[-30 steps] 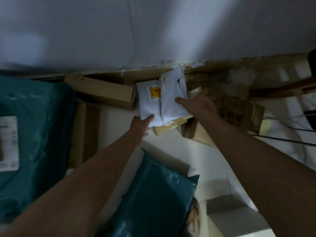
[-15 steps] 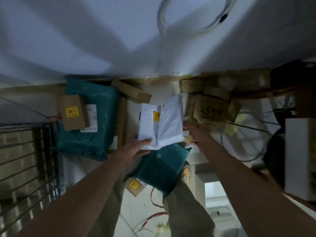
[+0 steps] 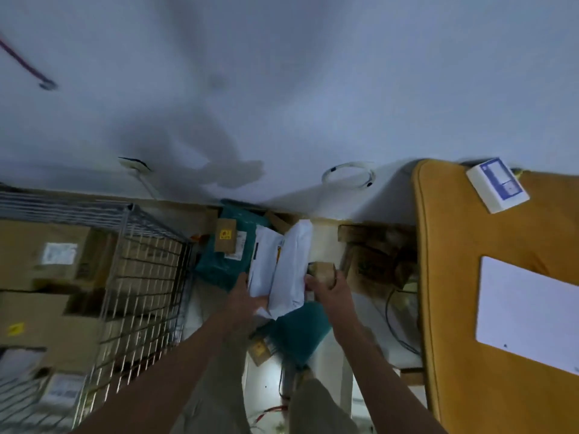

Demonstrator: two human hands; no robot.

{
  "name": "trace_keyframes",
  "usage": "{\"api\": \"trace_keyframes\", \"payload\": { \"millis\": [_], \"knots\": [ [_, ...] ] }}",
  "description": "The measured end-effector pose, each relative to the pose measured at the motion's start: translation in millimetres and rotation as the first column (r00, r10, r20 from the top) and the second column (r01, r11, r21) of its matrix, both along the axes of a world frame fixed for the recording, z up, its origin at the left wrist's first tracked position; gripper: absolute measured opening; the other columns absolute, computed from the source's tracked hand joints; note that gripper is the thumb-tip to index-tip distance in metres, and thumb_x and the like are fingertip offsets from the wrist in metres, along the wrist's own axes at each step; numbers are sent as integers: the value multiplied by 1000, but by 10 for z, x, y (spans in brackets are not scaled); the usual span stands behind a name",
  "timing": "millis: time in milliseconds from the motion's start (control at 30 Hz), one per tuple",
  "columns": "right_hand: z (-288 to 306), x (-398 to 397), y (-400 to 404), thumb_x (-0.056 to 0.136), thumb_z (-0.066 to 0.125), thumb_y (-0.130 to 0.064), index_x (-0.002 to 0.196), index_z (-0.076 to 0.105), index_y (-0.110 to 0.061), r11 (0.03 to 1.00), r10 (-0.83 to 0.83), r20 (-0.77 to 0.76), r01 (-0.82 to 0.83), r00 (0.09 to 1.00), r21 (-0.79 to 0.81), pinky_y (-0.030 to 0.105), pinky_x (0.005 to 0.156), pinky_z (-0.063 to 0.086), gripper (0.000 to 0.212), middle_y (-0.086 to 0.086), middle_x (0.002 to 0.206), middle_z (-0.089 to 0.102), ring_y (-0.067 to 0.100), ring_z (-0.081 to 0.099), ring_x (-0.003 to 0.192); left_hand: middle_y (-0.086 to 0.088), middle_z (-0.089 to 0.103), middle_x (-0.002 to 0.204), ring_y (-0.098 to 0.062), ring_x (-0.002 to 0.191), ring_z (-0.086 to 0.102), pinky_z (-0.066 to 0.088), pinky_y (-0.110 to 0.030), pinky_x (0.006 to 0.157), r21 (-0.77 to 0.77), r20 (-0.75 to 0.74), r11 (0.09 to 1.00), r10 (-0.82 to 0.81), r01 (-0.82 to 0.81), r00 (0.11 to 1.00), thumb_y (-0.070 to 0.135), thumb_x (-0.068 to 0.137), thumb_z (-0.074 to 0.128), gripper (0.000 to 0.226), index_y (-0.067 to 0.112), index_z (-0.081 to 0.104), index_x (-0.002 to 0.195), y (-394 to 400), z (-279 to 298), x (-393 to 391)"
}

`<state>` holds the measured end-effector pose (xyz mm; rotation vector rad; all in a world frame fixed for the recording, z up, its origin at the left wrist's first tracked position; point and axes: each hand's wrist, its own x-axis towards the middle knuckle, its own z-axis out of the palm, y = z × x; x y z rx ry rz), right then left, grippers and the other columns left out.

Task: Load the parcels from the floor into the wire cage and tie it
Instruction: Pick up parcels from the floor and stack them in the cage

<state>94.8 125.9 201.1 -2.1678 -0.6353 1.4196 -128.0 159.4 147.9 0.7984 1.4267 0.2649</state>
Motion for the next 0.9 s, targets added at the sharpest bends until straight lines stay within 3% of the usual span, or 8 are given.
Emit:
{"api": "trace_keyframes", "payload": {
  "millis": [67,167,300,400,633,733,833,900],
  "knots": [
    [146,44,-143,61,74,-79,138,46,-24,1000,11,-52,-9,999,29,50,96,56,98,1,125,62,24,64,110,-5,63,129,-27,118,64,55,-55,98,39,16,995,91,-91,996,52,47,96,109,18,49,140,-251,133,-75],
    [611,98,-410,73,78,-63,121,54,-30,997,-30,-219,44,975,61,47,84,62,63,1,116,66,26,70,101,-4,64,131,-27,119,64,60,-55,91,68,3,981,181,-181,983,48,52,99,106,25,48,142,-647,438,-182],
    [1109,129,-808,84,79,-45,112,58,-27,998,-28,-365,49,931,50,52,79,63,40,5,113,69,28,71,101,-7,64,130,-27,115,66,63,-47,82,128,9,969,210,-209,978,32,64,97,90,23,52,141,-1038,1174,-220],
    [1344,58,-1055,83,78,-46,113,60,-28,997,-37,-364,61,931,55,52,80,62,39,5,113,71,28,71,101,-6,65,126,-24,110,67,63,-34,77,162,42,961,221,-225,974,22,75,91,74,24,50,137,-1304,1583,-346],
    [1343,-620,-1439,53,85,-74,126,59,-29,996,25,-313,2,950,85,45,78,63,89,4,119,70,27,72,102,-1,64,121,-23,109,65,62,-40,85,217,55,932,284,-289,957,11,85,83,62,22,49,136,-1749,1851,-1255],
    [1428,-1308,-1640,76,82,-54,130,54,-20,997,36,-313,-15,949,72,47,79,63,70,8,122,65,30,69,104,-3,64,133,-29,120,64,59,-48,93,268,33,915,305,-302,952,32,69,96,86,24,50,142,-1959,1834,-1937],
    [1494,-2100,-1894,88,75,-42,133,45,-13,997,66,-248,-57,966,43,46,77,64,61,9,120,61,30,71,97,-6,61,132,-30,121,61,54,-43,98,307,30,892,339,-331,940,17,74,92,79,19,48,139,-2227,1869,-2690],
    [1536,-2637,-2074,89,74,-41,134,44,-12,995,103,-211,-102,972,17,43,73,64,61,9,117,61,29,71,94,-6,54,139,-29,130,53,46,-45,109,309,-17,901,324,-303,946,19,74,92,90,15,39,148,-2469,1879,-3185]
  ]
}}
